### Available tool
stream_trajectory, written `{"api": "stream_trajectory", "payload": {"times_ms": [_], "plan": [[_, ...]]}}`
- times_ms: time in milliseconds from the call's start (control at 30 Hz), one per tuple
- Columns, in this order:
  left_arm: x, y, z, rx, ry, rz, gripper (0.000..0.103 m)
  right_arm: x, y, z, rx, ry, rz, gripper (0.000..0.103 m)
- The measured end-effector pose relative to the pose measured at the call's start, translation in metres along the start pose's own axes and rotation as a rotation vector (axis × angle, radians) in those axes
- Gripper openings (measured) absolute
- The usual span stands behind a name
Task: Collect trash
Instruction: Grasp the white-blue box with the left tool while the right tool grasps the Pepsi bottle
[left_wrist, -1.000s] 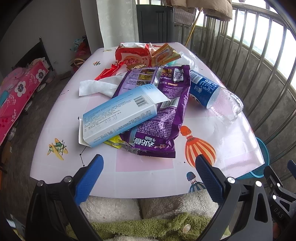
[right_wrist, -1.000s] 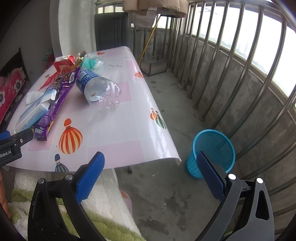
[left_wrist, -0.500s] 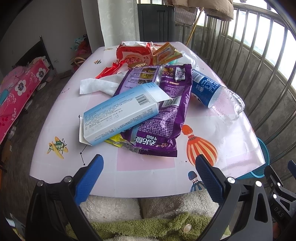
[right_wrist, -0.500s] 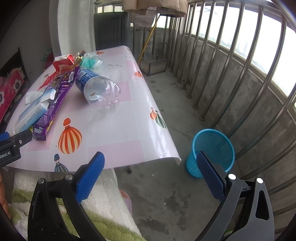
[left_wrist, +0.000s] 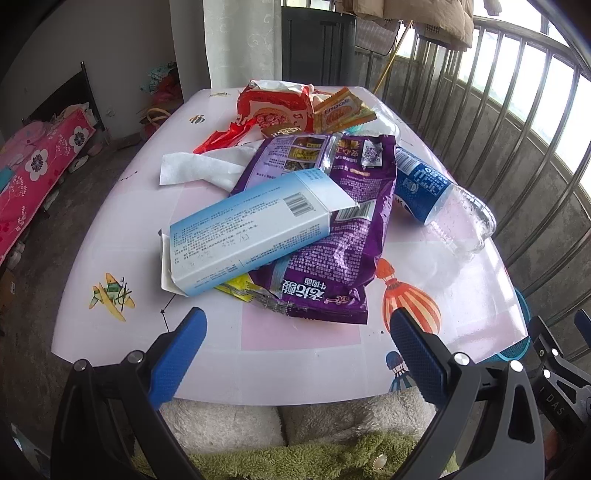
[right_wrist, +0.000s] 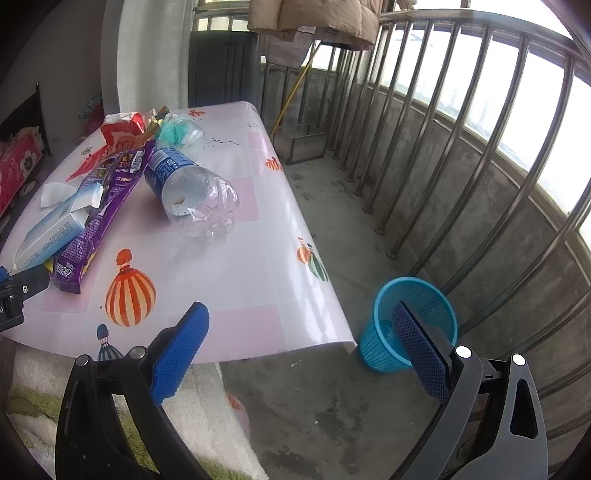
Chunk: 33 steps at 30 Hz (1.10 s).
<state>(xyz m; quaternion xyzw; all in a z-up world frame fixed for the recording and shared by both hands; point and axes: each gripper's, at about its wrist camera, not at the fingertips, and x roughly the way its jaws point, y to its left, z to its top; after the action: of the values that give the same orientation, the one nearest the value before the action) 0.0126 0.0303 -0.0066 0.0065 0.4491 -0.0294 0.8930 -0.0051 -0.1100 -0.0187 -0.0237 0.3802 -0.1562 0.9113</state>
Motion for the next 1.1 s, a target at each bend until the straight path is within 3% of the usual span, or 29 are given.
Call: {"api": "stream_trajectory", "payload": {"times_ms": [100,233,333,433,667,833,900,1000,1100], "plan": [[-0.006,0.016,0.008,0.022,-0.089,-0.046,0.097,0.002,0.005,0.016,-0.02,-0.044,0.052,0.095],[-0.015,0.041,0.015,0.043,-0.2,-0.193,0.097,0.01,0.016,0.043,-0.082,-0.108,0.149,0.095],[-0.015,0.049,0.022,0.092,-0.213,-0.213,0.097,0.024,0.031,0.065,-0.176,-0.142,0.175,0.095],[-0.005,0.059,0.033,0.142,-0.225,-0.217,0.097,0.047,0.044,0.089,-0.257,-0.118,0.262,0.095],[0.032,0.09,0.082,0.132,-0.144,-0.362,0.097,0.101,0.073,0.119,-0.399,0.037,0.416,0.095],[0.076,0.092,0.099,0.195,0.007,-0.436,0.097,0.121,0.076,0.113,-0.414,0.171,0.498,0.095],[0.089,0.09,0.097,0.207,0.068,-0.425,0.097,0.121,0.071,0.108,-0.403,0.218,0.519,0.083],[0.094,0.089,0.086,0.205,0.116,-0.467,0.097,0.116,0.061,0.099,-0.376,0.28,0.535,0.065],[0.089,0.091,0.072,0.19,0.139,-0.485,0.097,0.11,0.054,0.089,-0.313,0.332,0.554,0.065]]}}
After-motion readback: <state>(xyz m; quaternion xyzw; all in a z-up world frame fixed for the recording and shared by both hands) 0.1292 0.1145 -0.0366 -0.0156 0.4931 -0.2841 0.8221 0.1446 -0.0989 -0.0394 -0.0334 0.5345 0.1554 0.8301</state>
